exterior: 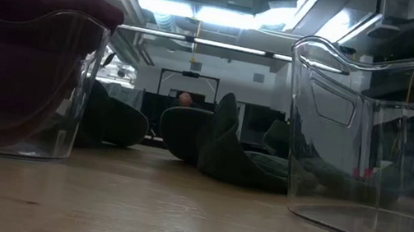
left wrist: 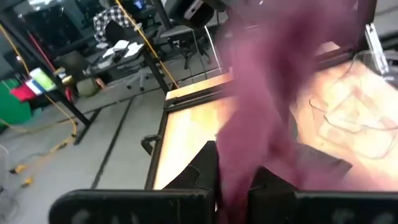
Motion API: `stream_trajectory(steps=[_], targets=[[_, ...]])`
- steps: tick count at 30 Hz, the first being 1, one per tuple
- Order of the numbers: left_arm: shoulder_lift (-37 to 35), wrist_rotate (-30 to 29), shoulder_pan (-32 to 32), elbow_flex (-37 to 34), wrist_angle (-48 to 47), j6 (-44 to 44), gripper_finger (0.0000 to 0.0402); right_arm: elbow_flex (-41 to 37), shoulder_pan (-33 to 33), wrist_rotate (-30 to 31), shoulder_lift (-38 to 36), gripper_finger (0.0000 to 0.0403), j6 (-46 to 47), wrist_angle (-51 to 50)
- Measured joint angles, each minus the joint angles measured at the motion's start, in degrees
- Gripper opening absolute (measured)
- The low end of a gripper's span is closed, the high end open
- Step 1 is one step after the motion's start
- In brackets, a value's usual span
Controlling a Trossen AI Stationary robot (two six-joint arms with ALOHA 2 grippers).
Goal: Pick & Place hat
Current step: Put the red cap into the left transparent bin
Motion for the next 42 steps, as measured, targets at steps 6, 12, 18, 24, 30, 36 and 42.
stream_trajectory(steps=[6, 12, 18, 24, 30, 36, 42], targets=[[0.0, 1.9, 0.0, 0.0, 0.1, 7.8, 0.0004, 0.0, 0.1, -0.5, 0.0, 0.0187, 7.9, 0.0], [-0.1, 2.5, -1.4, 0.0, 1.5, 14.5, 0.0004, 0.0, 0.1, 0.3, 0.0, 0.0204, 8.8, 0.0], [-0.2, 2.9, -6.0, 0.0, 8.2, 15.8, 0.0004, 0.0, 0.1, 5.0, 0.1, 0.0205, 8.6, -0.9], [-0.2, 2.9, -12.3, 0.0, 11.2, 16.4, 0.0004, 0.0, 0.1, 8.8, 0.1, 0.0205, 8.6, -3.8], [-0.2, 3.0, -17.5, 0.0, 11.2, 18.8, 0.0004, 0.0, 0.0, 10.9, 0.1, 0.0205, 8.6, -9.8], [-0.2, 5.0, -20.8, 0.0, 9.9, 21.1, 0.0004, 0.0, 0.0, 11.4, 0.1, 0.0205, 8.6, -16.3], [0.8, 8.7, -24.1, 0.0, 5.8, 20.9, 0.0004, 0.0, 0.0, 11.4, 0.1, 0.0205, 9.1, -17.5]])
